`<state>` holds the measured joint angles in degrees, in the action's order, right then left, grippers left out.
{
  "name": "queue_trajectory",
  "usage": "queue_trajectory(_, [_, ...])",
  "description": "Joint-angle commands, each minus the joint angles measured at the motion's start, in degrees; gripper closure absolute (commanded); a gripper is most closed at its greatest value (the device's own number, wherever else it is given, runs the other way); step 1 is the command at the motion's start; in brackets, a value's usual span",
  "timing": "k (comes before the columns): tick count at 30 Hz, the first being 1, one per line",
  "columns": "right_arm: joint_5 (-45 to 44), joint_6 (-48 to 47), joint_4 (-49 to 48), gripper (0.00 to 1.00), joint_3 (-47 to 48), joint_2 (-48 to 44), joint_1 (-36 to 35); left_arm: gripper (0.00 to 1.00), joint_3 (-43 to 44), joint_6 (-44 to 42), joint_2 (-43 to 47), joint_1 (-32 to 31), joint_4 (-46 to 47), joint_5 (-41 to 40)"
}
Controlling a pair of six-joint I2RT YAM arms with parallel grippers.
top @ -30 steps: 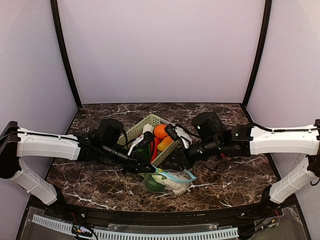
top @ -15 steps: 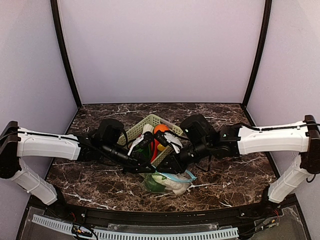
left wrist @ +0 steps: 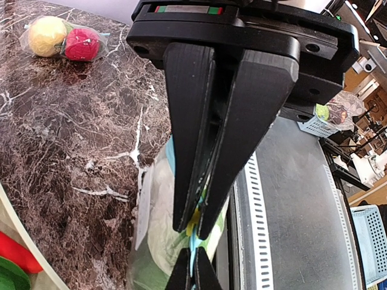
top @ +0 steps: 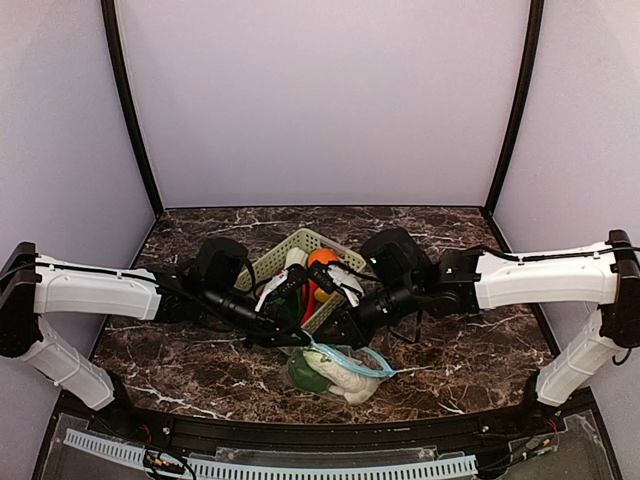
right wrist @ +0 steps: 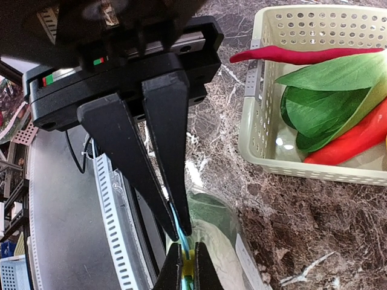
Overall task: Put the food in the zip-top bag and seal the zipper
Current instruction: Hold the zipper from the zipper food storage bag, then zip the zipper on the zipper food storage bag.
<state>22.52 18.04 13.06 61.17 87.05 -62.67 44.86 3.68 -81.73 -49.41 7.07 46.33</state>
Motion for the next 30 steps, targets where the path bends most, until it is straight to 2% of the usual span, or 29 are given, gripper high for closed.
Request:
queue_trajectory(1, [1.1,-1.0,-1.4,1.0,-1.3,-0.7,-0.7,0.99,0.8,0.4,1.6,-0.1,0.8,-1.1])
queue_trajectory(13, [-2.3,-1.1,4.1,1.0,-6.3,-5.9,-0.6,0.99,0.6,-0.1,3.6,2.8,-1.6,-2.2])
queue_trajectory(30, [-3.6,-2.3,11.2,1.0,-8.1,-7.5,-0.7,0.99,2.0,-1.4,6.0,4.3,-6.4,-5.8])
